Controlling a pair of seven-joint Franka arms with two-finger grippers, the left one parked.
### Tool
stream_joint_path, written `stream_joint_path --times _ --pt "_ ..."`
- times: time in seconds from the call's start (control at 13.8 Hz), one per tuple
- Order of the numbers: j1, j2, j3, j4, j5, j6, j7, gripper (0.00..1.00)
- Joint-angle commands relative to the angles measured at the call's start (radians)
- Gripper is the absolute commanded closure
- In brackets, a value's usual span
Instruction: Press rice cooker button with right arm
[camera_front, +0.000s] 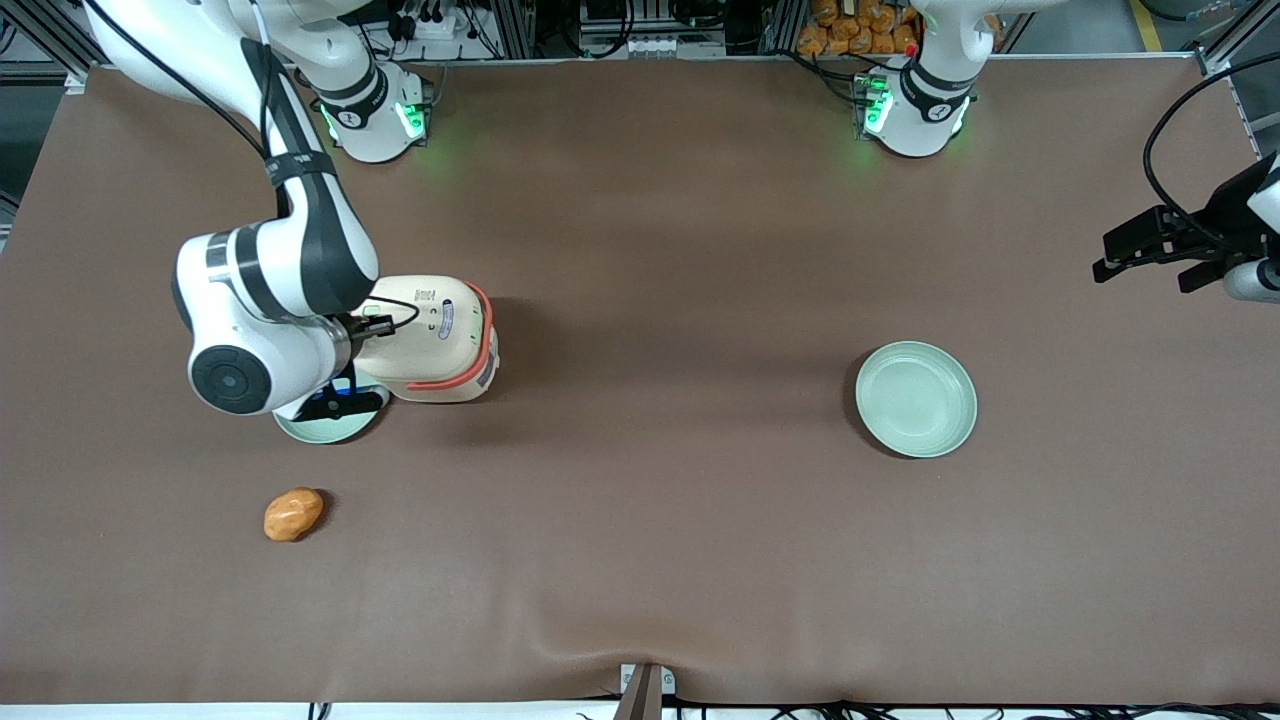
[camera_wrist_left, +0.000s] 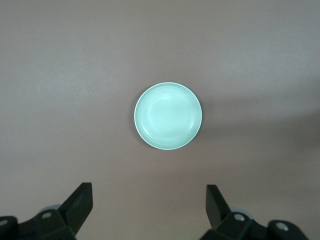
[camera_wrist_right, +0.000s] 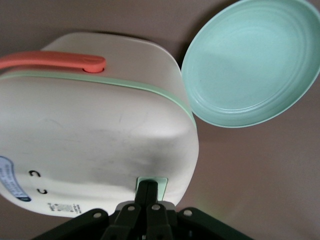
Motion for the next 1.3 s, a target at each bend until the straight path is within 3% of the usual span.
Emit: stream_joint_path --times 0.0,0.36,0.43,1.01,1.23 --pt "-0.002 -0.029 -0.001 0.100 -0.002 -0.032 0.013 0.69" --pt "-0.002 -0.072 0.000 0.198 0.000 -0.023 0.008 0.04" --pt "0.000 -0.081 0.000 0.214 -0.002 -0.020 0.011 0.00" --pt "-0.024 -0.215 0.008 0.283 -0.006 -0.007 0.005 0.00" --pt "-0.136 -0.287 0.072 0.275 -0.005 -0.012 0.000 0.00"
